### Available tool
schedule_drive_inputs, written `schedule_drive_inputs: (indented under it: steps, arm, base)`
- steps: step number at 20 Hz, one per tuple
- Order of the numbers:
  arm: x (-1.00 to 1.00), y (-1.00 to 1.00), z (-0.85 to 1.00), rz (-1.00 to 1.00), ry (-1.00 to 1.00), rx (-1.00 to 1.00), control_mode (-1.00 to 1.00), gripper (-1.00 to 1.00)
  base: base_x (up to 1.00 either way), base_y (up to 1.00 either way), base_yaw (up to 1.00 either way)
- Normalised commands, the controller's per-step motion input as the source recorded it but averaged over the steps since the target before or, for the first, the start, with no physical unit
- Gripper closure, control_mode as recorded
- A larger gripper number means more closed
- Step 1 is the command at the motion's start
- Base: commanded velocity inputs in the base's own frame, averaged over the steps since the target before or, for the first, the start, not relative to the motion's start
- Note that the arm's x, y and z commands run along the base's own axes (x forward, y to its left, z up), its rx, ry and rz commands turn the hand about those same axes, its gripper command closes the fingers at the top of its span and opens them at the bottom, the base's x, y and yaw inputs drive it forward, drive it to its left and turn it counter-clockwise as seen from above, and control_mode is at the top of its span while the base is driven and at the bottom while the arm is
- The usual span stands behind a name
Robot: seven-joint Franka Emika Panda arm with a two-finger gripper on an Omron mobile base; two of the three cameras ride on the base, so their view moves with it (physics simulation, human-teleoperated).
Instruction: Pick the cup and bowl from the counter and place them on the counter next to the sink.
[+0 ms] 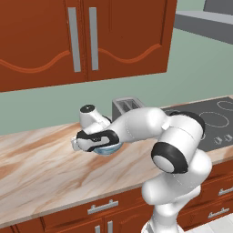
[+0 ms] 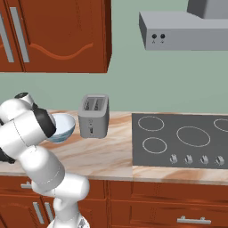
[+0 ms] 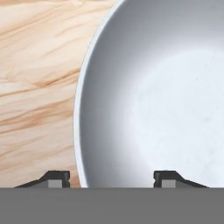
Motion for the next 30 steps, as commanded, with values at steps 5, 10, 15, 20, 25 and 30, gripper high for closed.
schedule_drive_inputs:
  steps: [5,10,15,20,25,30]
  arm:
    - [0.00,0.00,0.00,0.00,0.00,0.00,-1.00,1.00]
    - [-0.07,0.00,0.00,0.00,-0.01,0.00,-1.00,1.00]
    - [-0.56,0.00,0.19,0.01,-0.01,0.00,-1.00,1.00]
    - [-0.53,0.00,0.46,0.03,0.00,0.00,-1.00,1.00]
    - [-0.35,0.00,0.38,0.04,0.00,-0.06,-1.00,1.00]
    - [0.00,0.00,0.03,0.08,0.00,-0.24,-1.00,1.00]
  base:
    - [0.00,0.00,0.00]
    - [0.00,0.00,0.00]
    - [0.00,0.00,0.00]
    - [0.00,0.00,0.00]
    - [0.00,0.00,0.00]
    - [0.00,0.00,0.00]
